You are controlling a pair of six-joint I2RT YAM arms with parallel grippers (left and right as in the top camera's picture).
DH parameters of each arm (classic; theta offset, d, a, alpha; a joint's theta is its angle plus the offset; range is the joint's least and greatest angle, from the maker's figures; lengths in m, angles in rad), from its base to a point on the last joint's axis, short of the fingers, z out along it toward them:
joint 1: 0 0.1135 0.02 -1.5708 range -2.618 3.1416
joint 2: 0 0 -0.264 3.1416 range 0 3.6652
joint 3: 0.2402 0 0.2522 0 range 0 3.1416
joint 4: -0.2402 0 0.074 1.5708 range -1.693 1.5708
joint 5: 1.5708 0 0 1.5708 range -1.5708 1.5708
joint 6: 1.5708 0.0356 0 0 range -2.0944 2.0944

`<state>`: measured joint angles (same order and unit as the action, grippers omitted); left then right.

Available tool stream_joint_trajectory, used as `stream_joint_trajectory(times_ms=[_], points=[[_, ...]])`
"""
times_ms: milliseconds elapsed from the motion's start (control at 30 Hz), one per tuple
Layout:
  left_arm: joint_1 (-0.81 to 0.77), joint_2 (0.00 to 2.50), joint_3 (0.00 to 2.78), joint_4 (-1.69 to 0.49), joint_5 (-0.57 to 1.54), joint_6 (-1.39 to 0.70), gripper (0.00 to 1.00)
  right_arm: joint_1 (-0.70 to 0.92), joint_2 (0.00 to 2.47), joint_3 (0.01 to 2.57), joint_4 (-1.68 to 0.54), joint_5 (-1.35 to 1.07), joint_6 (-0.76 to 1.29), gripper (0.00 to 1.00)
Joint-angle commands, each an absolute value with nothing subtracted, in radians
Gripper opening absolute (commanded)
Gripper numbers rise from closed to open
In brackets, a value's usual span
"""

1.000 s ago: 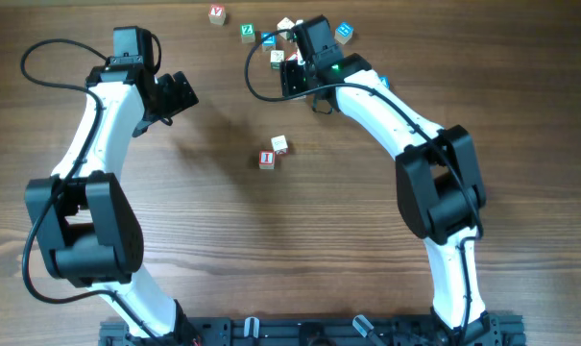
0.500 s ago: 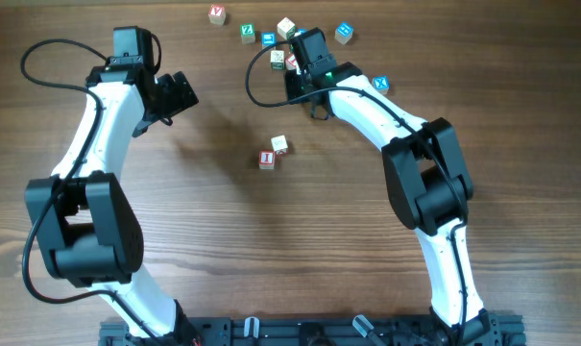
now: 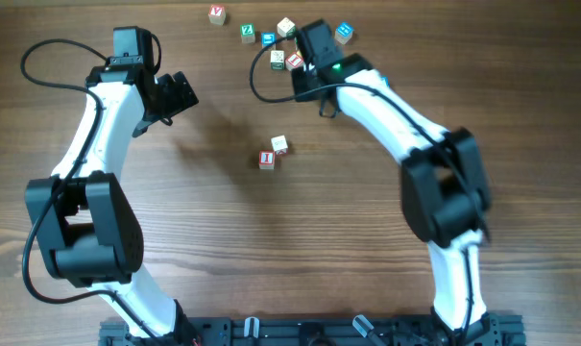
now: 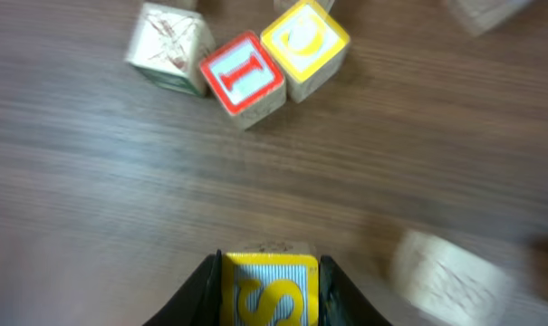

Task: Form a circle
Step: 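Grasp the yellow S block from the pile with the right gripper, then carry the S block down to the I and 1 blocks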

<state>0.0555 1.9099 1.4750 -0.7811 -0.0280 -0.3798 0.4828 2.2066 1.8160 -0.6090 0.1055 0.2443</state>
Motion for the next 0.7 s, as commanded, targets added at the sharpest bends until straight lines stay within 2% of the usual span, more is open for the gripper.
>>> stream_joint_trajectory(times_ms=[0,200,267,367,533,667], points=[[0.059,1.893,1.486,-0.781,-0.027,-0.375,1.0,0.484,1.974,1.825,-0.711,0.032,0.24,0.21],[0.059,1.893,1.486,-0.781,-0.027,-0.375,1.0,0.485,1.885,1.819,-1.034,-0.084,0.263,0.22],[0.059,1.893,1.486,-0.781,-0.027,-0.375,1.0,0.488,1.892,1.743,-1.069,-0.107,0.262,0.22],[0.059,1.893,1.486,-0.781,-0.027,-0.375,1.0,0.498,1.892,1.586,-1.005,-0.115,0.261,0.22],[0.059,1.893,1.486,-0.781,-0.027,-0.375,1.0,0.517,1.892,1.286,-0.691,-0.273,0.136,0.23],[0.059,1.893,1.486,-0.781,-0.027,-0.375,1.0,0.519,1.892,1.168,-0.51,-0.272,0.075,0.25]])
